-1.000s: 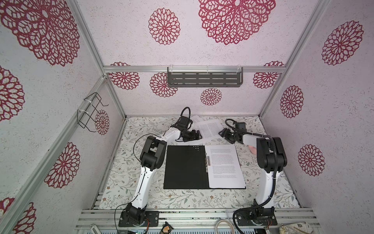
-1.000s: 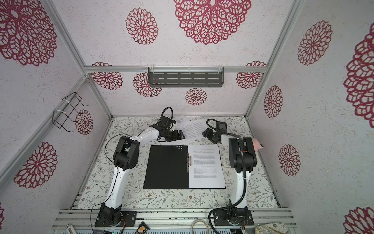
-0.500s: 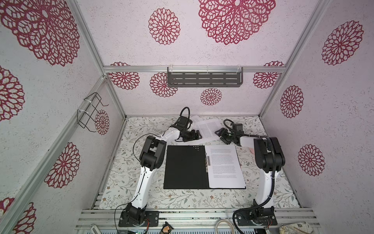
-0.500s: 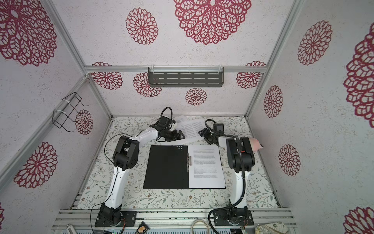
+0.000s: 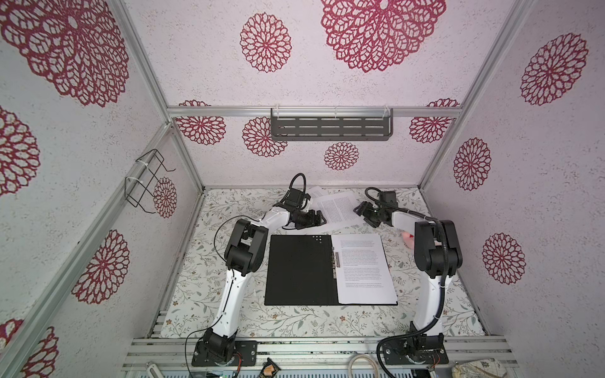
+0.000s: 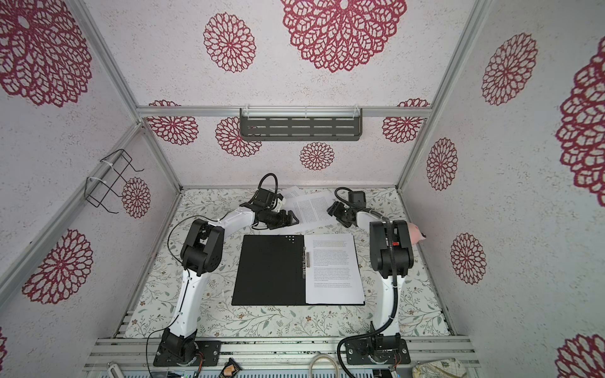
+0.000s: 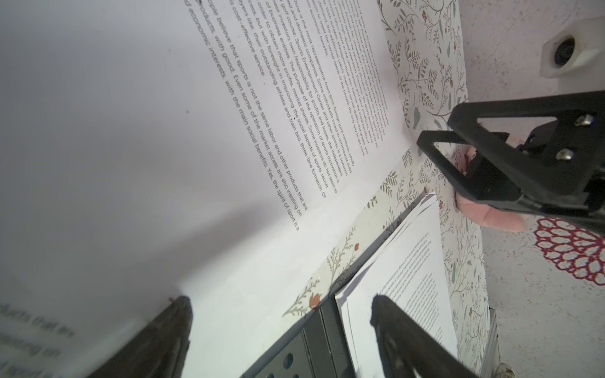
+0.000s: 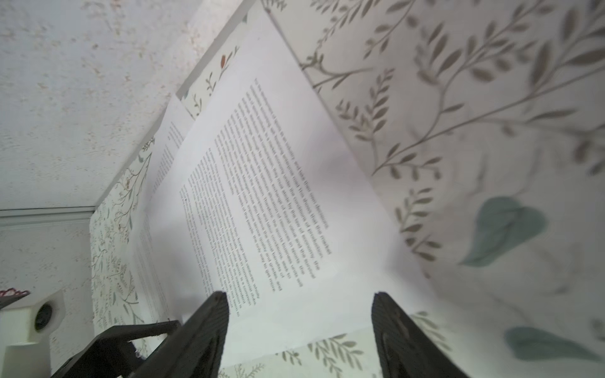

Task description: Put the files into the folder

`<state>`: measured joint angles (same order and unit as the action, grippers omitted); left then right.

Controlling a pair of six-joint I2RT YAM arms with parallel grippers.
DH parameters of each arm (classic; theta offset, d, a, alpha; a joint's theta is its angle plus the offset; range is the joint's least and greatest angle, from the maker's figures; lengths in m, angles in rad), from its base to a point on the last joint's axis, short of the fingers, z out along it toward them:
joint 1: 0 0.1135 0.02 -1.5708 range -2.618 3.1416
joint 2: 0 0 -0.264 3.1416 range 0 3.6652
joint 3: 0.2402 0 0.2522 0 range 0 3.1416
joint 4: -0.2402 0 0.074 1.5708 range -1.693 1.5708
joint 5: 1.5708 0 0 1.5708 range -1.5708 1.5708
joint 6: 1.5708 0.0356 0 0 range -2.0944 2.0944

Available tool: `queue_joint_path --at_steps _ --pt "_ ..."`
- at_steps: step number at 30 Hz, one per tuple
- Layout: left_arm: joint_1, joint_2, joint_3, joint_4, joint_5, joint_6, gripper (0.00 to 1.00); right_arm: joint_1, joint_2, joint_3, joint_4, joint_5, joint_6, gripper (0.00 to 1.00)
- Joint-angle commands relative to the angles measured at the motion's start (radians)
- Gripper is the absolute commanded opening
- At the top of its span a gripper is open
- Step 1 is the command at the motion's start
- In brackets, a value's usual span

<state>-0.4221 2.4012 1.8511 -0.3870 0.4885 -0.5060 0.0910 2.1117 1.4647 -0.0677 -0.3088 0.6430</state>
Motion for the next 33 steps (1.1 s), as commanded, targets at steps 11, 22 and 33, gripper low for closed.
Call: queue_joint_path --at_steps 11,22,33 --pt "0.021 0.068 -0.057 -0.114 -0.067 -0.005 0.89 0.003 0.087 0.068 -0.146 0.050 -0.097 0.72" --pt "0.019 0.088 -0.048 -0.113 -0.067 -0.009 0.89 0.064 0.082 -0.029 0.004 -0.044 0.088 0.72" --pt "0.018 0.088 -0.050 -0.115 -0.060 -0.010 0.88 0.124 0.059 -0.067 0.241 -0.096 0.294 0.76"
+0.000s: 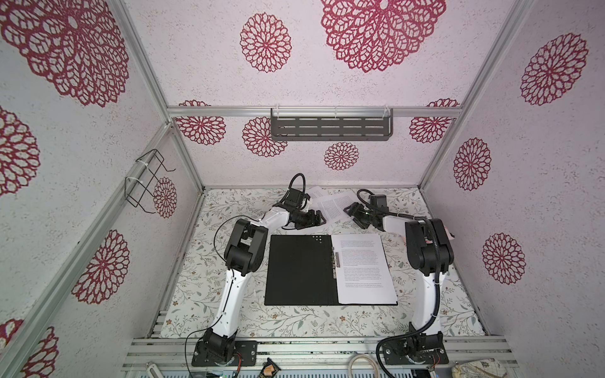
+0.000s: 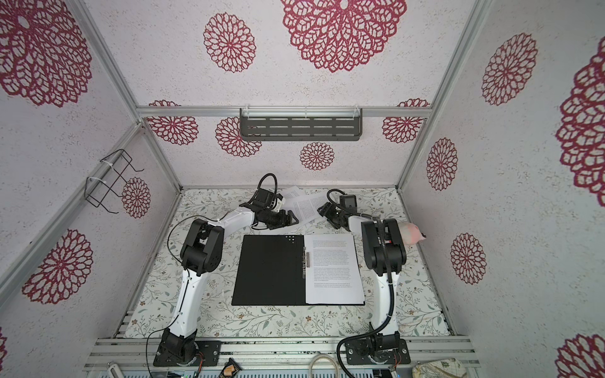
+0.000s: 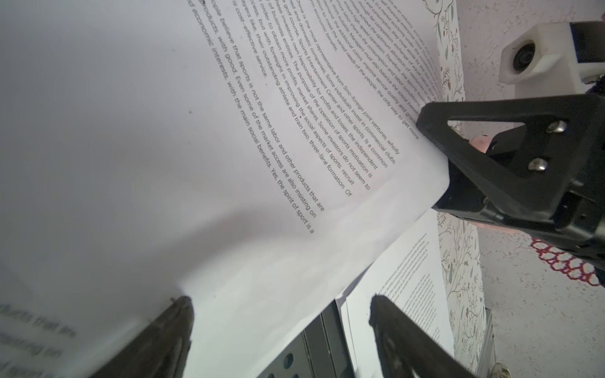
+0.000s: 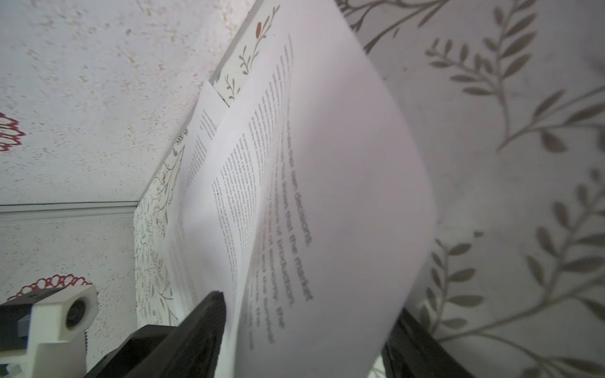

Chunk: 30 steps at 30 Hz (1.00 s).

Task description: Put the files into the folder

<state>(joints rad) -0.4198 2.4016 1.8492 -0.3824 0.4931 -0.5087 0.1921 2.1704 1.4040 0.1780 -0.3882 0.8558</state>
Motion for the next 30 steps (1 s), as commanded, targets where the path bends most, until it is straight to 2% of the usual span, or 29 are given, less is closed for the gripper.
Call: queue_joint_path --at_steps 1,4,9,15,30 --pt "0.015 0.088 -0.048 -0.119 -0.065 -0.008 0.88 0.032 -0.004 -0.013 0.020 -0.017 0.101 0.77" --pt "0.015 0.088 -0.048 -0.118 -0.065 -0.011 0.88 0.045 -0.022 -0.054 0.131 -0.027 0.165 0.78" --pt "0.016 0.088 -0.052 -0.111 -0.059 -0.012 0.88 0.059 -0.019 -0.072 0.194 0.011 0.204 0.75" --pt "0.017 0.088 -0.052 -0.110 -0.054 -0.020 0.88 0.087 -0.021 -0.138 0.321 0.111 0.312 0.64" --pt "0.021 0.086 -0.060 -0.098 -0.045 -0.027 0.88 0.159 -0.006 -0.180 0.443 0.271 0.472 0.43"
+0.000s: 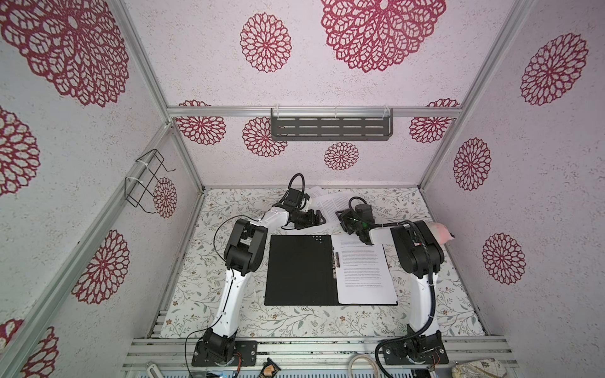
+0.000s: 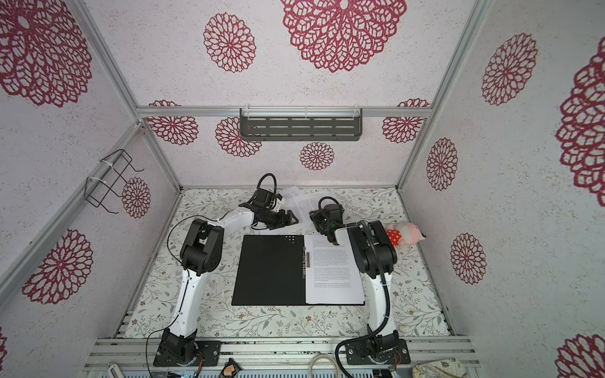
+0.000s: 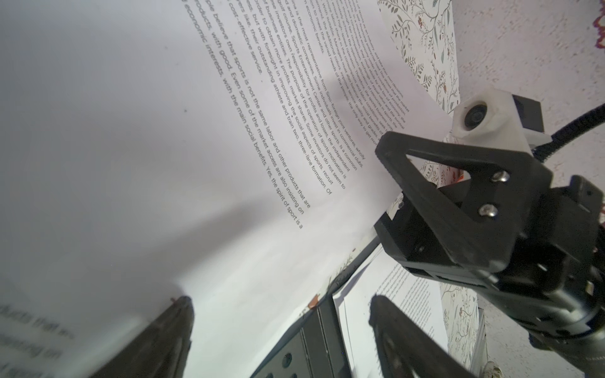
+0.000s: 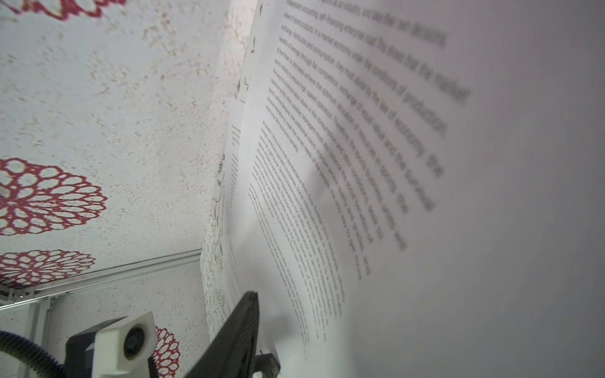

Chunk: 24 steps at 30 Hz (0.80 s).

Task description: Put the files into the folder

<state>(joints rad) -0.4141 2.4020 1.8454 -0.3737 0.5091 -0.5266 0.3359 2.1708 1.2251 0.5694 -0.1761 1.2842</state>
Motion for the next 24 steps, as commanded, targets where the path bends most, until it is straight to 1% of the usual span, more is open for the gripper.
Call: queue_joint_path --at_steps 1,5,8,9,11,15,18,20,22,24 --pt "0.016 0.086 -0.055 -0.105 -0.061 -0.010 0.88 0.022 -0.008 -0.007 0.052 0.071 0.051 0.41" --pt "0.017 0.086 -0.056 -0.103 -0.059 -0.014 0.88 0.033 -0.016 -0.041 0.080 0.114 0.095 0.30" --pt "0.021 0.089 -0.051 -0.103 -0.050 -0.017 0.88 0.039 -0.017 -0.049 0.089 0.131 0.105 0.21" --pt "0.022 0.091 -0.049 -0.102 -0.042 -0.019 0.88 0.041 -0.020 -0.052 0.092 0.139 0.105 0.16" --pt "0.027 0.087 -0.039 -0.108 -0.030 -0.016 0.88 0.043 -0.020 -0.057 0.101 0.141 0.112 0.01" --pt "0.034 0.030 0.004 -0.118 -0.003 -0.002 0.90 0.040 -0.020 -0.043 0.108 0.132 0.101 0.00" --pt "0.045 -0.048 0.055 -0.120 0.041 -0.004 0.91 0.041 -0.036 -0.021 0.095 0.127 0.062 0.00" --pt "0.055 -0.128 0.070 -0.115 0.057 -0.004 0.93 0.038 -0.057 0.000 0.070 0.121 0.022 0.00" --pt "0.068 -0.220 0.043 -0.091 0.056 -0.010 0.94 0.035 -0.086 0.027 0.033 0.106 -0.023 0.00" --pt "0.084 -0.317 -0.015 -0.049 0.040 -0.029 0.97 0.035 -0.124 0.056 -0.025 0.103 -0.079 0.00"
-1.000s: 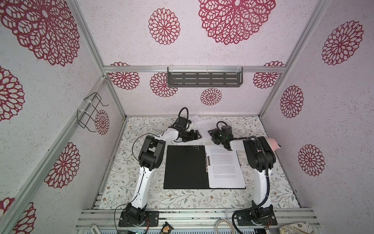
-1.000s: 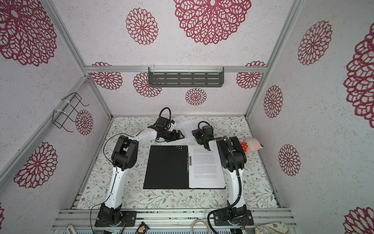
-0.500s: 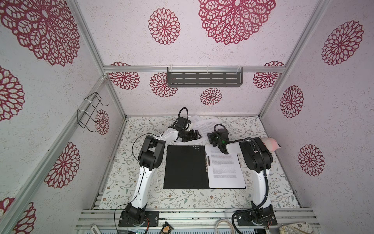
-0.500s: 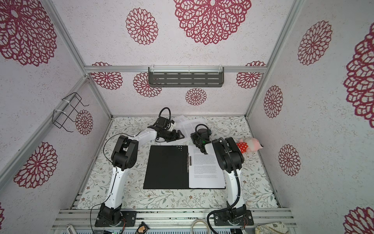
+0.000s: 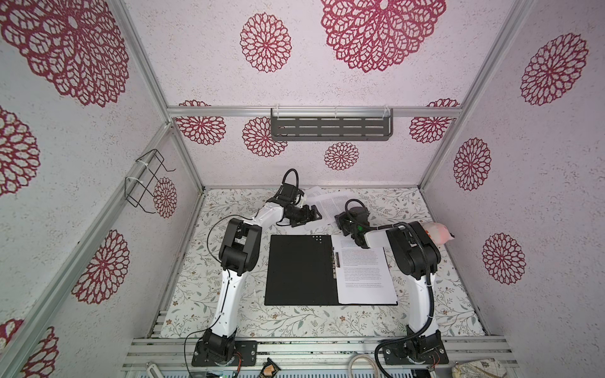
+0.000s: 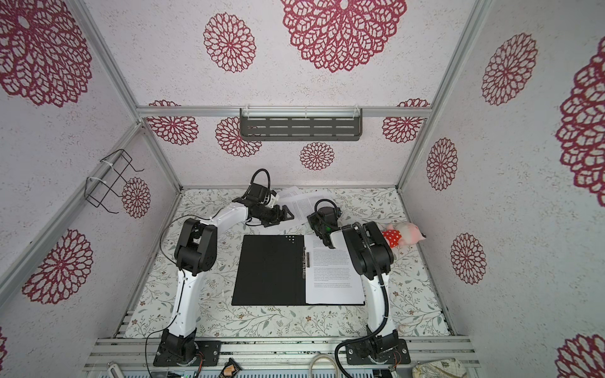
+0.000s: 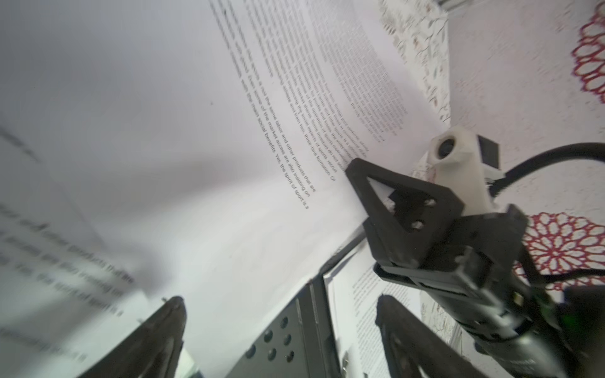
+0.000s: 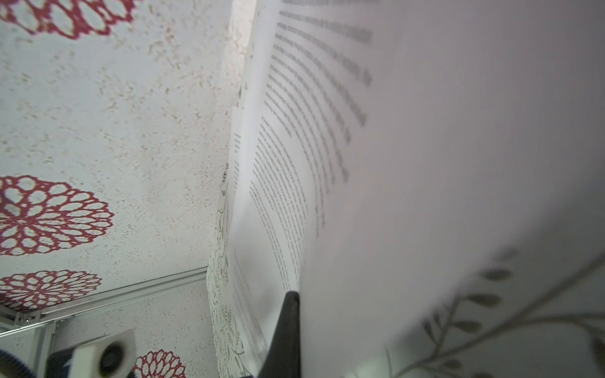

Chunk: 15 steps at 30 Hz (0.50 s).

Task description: Put the files into the folder

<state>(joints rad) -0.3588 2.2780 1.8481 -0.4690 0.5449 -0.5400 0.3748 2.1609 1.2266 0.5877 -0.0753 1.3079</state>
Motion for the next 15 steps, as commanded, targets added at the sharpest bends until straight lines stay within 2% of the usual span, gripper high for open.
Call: queue_joint_path --at_steps 1,6,8,15 --pt "0.040 -0.244 -0.052 0.062 -0.006 -0.027 0.99 -0.005 -0.134 0.072 -0.071 -0.004 -0.134 0.00" --pt "0.085 -0.513 -0.249 0.101 -0.050 -0.039 0.99 -0.007 -0.210 0.196 -0.331 -0.059 -0.286 0.00" --pt "0.093 -0.606 -0.323 0.091 -0.065 -0.009 0.99 -0.010 -0.240 0.242 -0.451 -0.076 -0.349 0.00" --pt "0.104 -0.892 -0.511 0.004 -0.061 0.150 0.99 -0.035 -0.325 0.433 -0.930 -0.286 -0.666 0.00"
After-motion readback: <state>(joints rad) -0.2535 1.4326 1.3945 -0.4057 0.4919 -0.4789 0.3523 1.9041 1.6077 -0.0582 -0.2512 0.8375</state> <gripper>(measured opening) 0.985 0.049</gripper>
